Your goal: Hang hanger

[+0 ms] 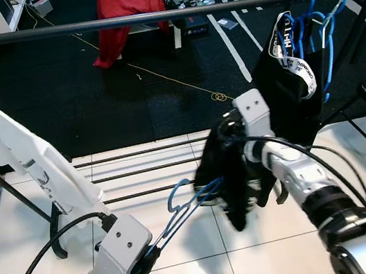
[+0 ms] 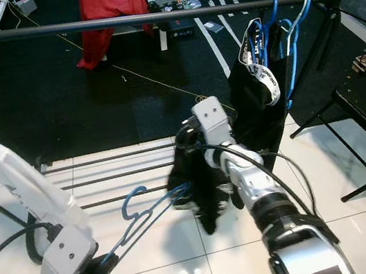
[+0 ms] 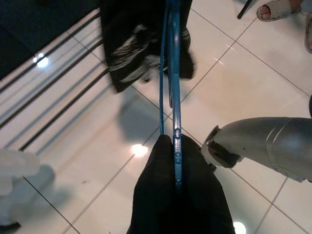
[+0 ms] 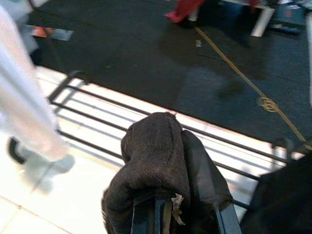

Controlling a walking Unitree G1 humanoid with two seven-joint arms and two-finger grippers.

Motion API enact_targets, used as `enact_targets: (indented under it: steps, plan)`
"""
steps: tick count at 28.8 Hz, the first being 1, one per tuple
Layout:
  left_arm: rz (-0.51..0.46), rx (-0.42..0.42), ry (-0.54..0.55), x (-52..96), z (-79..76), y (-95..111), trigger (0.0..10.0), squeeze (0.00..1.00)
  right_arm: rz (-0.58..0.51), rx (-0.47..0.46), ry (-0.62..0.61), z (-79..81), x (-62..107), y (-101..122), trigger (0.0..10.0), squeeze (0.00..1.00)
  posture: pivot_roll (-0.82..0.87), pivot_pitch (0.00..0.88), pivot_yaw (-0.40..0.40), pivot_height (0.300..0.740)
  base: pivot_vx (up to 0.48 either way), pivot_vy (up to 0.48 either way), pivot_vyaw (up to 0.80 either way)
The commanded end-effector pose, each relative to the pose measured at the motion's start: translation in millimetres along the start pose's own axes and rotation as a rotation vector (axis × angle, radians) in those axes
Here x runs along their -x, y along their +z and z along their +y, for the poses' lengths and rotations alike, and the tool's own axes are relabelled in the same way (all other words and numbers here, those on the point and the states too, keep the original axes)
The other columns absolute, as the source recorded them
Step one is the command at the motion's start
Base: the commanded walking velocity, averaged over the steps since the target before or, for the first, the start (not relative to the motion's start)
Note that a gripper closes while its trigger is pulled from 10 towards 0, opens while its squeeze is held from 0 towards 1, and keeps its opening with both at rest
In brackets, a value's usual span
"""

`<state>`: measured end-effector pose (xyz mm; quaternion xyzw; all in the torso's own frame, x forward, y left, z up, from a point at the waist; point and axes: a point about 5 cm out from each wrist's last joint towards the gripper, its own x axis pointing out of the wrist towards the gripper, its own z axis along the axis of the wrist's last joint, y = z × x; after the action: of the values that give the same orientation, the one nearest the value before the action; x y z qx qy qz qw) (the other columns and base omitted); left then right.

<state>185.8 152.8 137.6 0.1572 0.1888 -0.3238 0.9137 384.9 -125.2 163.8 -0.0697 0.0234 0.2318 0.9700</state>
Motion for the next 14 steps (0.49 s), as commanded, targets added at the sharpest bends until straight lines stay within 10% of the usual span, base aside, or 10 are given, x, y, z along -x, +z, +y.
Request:
enact_targets:
  steps: [1,14]
  plan:
    - [0.011,0.018,-0.019,1.1,-4.2,-2.7,10.0,0.0,-0.031,0.008,0.02,2.2,-1.8,5.9,0.0,0.0,0.02,0.185,0.017,0.74,0.0,0.0,0.0]
    - [0.084,0.052,0.189,-6.7,14.2,-9.2,10.0,0.0,-0.007,0.047,0.059,-1.2,5.0,-1.4,0.0,0.0,-0.01,0.19,0.01,0.74,0.0,0.0,0.0]
